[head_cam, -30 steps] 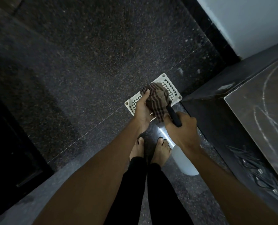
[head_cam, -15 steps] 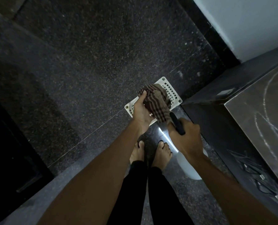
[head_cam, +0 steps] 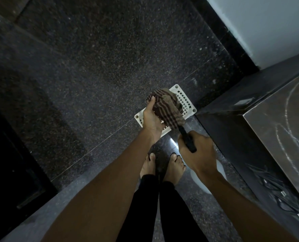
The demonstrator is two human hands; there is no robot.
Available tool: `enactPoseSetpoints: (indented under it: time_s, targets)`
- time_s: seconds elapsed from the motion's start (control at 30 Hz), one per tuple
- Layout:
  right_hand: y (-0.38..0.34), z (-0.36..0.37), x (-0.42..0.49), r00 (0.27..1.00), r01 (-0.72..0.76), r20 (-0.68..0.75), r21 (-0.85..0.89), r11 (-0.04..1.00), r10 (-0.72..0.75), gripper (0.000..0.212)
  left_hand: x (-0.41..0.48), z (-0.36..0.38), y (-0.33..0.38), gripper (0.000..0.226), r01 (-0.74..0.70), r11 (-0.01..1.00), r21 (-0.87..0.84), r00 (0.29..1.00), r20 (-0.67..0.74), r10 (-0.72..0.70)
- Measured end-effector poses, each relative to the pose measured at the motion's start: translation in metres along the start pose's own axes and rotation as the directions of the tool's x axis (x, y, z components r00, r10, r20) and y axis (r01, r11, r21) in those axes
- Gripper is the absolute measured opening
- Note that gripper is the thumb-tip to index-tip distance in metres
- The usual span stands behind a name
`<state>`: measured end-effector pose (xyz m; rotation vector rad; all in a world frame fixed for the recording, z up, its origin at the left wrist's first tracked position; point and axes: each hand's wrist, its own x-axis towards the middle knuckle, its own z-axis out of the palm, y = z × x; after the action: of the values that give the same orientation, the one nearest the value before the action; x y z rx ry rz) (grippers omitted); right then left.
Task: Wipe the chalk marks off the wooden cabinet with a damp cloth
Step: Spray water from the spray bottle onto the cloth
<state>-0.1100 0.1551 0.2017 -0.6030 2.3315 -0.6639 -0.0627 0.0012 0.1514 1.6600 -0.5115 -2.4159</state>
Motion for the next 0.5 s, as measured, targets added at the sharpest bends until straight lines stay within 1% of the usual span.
enactPoseSetpoints:
  time_s: [0.1, 0.2, 0.33, 0.43, 0.5]
  targets:
    - [-0.003, 0.001, 0.000, 1.000, -0.006, 0.011, -0.002, 1.000, 0.006, 0.043, -0.001, -0.001, -0.002, 0.056, 0.002, 1.000, 0.022, 1.000, 0.010, -0.002]
    - [-0.011, -0.001, 0.002, 0.999, -0.012, -0.034, 0.032, 0.999, 0.013, 0.047, -0.003, -0.001, -0.003, 0.053, 0.016, 0.998, 0.064, 1.000, 0.014, -0.017]
    - [-0.021, -0.001, 0.010, 0.996, -0.059, -0.060, 0.088, 0.994, 0.065, 0.051, -0.008, -0.002, -0.005, 0.052, 0.051, 0.990, 0.129, 0.998, 0.018, -0.053]
    - [-0.023, 0.001, 0.017, 0.997, -0.018, -0.074, 0.066, 0.998, 0.023, 0.047, -0.008, -0.004, -0.007, 0.051, 0.062, 0.981, 0.182, 0.998, 0.010, -0.065]
    - [-0.023, 0.003, 0.023, 0.998, -0.016, -0.067, 0.067, 0.998, 0.020, 0.044, -0.007, -0.006, -0.008, 0.052, 0.065, 0.976, 0.206, 0.998, -0.003, -0.066]
